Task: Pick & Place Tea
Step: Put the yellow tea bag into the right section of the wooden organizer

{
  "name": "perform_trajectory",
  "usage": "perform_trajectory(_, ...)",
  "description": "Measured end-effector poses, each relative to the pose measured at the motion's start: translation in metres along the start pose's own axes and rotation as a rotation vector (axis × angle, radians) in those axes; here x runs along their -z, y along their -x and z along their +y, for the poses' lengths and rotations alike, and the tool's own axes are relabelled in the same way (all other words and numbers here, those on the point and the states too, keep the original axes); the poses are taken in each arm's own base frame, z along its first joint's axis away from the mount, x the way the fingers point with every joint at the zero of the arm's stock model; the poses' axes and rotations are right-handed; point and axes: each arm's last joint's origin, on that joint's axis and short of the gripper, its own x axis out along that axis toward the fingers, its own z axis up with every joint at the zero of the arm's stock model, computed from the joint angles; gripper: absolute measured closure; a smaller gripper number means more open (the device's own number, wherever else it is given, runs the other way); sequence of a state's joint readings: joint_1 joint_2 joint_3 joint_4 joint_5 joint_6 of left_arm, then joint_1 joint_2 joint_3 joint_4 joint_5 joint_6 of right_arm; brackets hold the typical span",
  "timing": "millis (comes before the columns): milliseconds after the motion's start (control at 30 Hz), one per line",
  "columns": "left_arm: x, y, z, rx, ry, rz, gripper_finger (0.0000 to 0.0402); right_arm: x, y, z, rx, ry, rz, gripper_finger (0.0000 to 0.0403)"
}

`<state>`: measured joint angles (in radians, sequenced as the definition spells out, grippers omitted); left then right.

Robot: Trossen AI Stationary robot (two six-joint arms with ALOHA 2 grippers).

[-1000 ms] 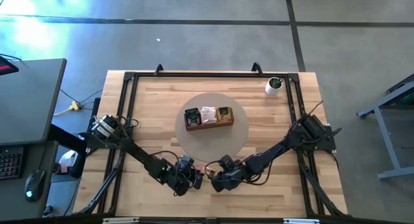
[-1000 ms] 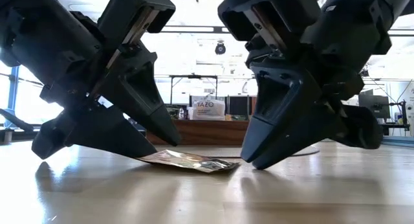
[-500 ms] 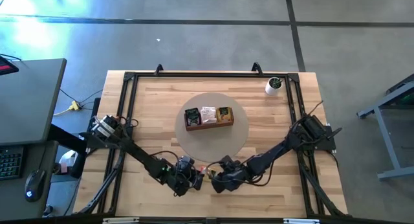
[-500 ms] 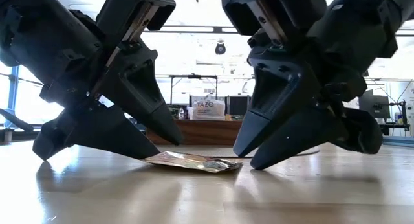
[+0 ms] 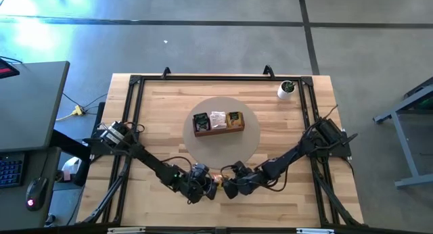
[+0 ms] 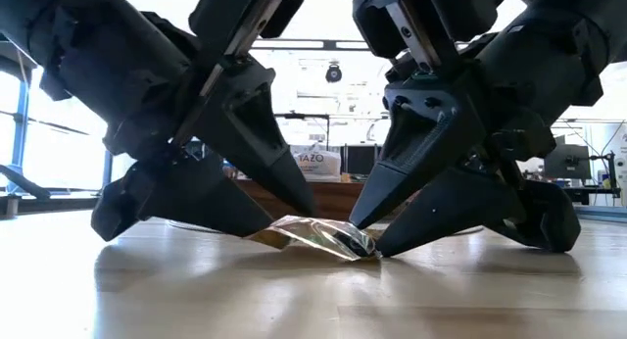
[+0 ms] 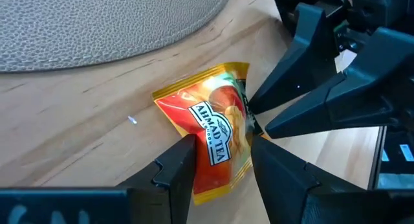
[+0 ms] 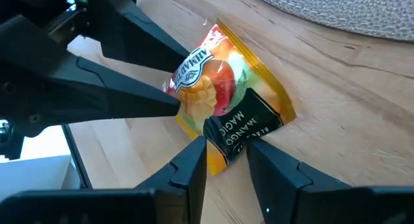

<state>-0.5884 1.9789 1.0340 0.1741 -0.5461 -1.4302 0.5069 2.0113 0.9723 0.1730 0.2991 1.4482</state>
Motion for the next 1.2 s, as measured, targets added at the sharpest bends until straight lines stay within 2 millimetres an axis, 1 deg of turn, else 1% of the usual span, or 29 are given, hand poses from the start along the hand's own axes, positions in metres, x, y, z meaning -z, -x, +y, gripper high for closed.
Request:
perform_trajectory(267,0.000,0.000,0.001,-0.008,-0.018,0.007,0.0252,0.001,0.000,0.000,-0.006,0.086,0.001,0.0292)
perform_trajectory(400,0.001,0.000,0.000,-0.001,-0.072,0.035,0.0252,0.004,0.001,0.000,-0.005,0.099,-0.005,0.0295)
perform_trajectory(600,-0.002,-0.001,-0.001,0.007,-0.063,0.044,0.0252,0.004,0.001,0.000,-0.006,0.141,-0.002,0.0302)
perform_trajectory(733,-0.008,-0.005,0.000,0.009,-0.048,0.072,0.0252,0.004,0.001,0.000,-0.009,0.157,-0.001,0.0304)
perform_trajectory(900,-0.023,-0.013,0.000,0.023,0.049,0.177,0.0252,0.005,0.001,0.001,-0.013,0.158,0.014,0.0304)
perform_trajectory(1000,-0.026,-0.015,0.001,0.020,0.056,0.169,0.0253,0.010,0.002,0.001,-0.022,0.154,0.044,0.0304)
perform_trajectory(1100,-0.026,-0.015,0.001,0.018,0.055,0.164,0.0267,0.013,0.003,0.002,-0.026,0.144,0.063,0.0304)
perform_trajectory(1200,-0.025,-0.015,0.001,0.014,0.052,0.162,0.0294,0.016,0.004,0.002,-0.029,0.163,0.068,0.0304)
